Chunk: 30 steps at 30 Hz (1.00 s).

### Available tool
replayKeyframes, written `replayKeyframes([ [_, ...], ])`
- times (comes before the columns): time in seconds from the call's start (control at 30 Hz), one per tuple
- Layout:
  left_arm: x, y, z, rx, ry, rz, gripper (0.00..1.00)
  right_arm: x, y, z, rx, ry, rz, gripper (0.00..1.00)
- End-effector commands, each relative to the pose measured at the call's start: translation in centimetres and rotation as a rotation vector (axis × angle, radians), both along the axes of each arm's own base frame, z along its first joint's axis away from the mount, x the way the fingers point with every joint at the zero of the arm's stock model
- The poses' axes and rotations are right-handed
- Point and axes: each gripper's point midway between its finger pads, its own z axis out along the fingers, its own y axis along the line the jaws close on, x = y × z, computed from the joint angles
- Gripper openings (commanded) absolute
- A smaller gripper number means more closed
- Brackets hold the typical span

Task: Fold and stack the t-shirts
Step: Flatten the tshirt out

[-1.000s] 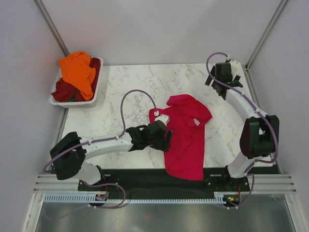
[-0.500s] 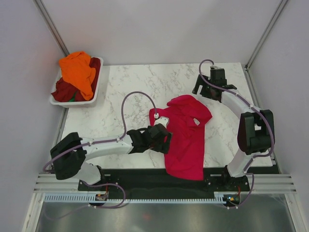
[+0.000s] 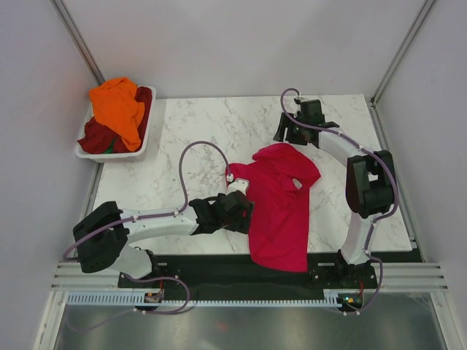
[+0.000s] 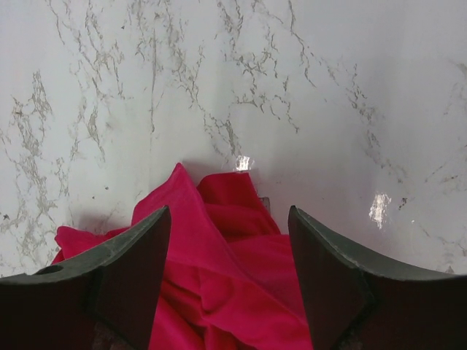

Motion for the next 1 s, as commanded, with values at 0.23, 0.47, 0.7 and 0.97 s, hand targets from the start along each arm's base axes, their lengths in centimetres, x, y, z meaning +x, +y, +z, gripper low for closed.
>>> replayKeyframes([
  [0.23, 0.7, -0.7, -1.4, 0.009, 0.006, 0.049, 0.75, -0.1, 2.4, 0.2, 0.013, -0.010, 0.124, 0.40],
  [0.47, 0.6, -1.2, -2.4, 0.030, 0.017, 0.041, 0.64, -0.6, 2.2, -1.2, -0.007, 0.045, 0.129, 0.00],
  [0.7, 1.0, -0.7, -1.4, 0.026, -0.021, 0.037, 0.48, 1.0, -1.0, 2.7, -0.033, -0.052, -0.032, 0.00],
  [0.97, 1.6, 0.0, 3.3, 0.031, -0.127, 0.021, 0.46, -0.7, -15.3, 7.9, -0.218, -0.171, -0.574, 0.00],
])
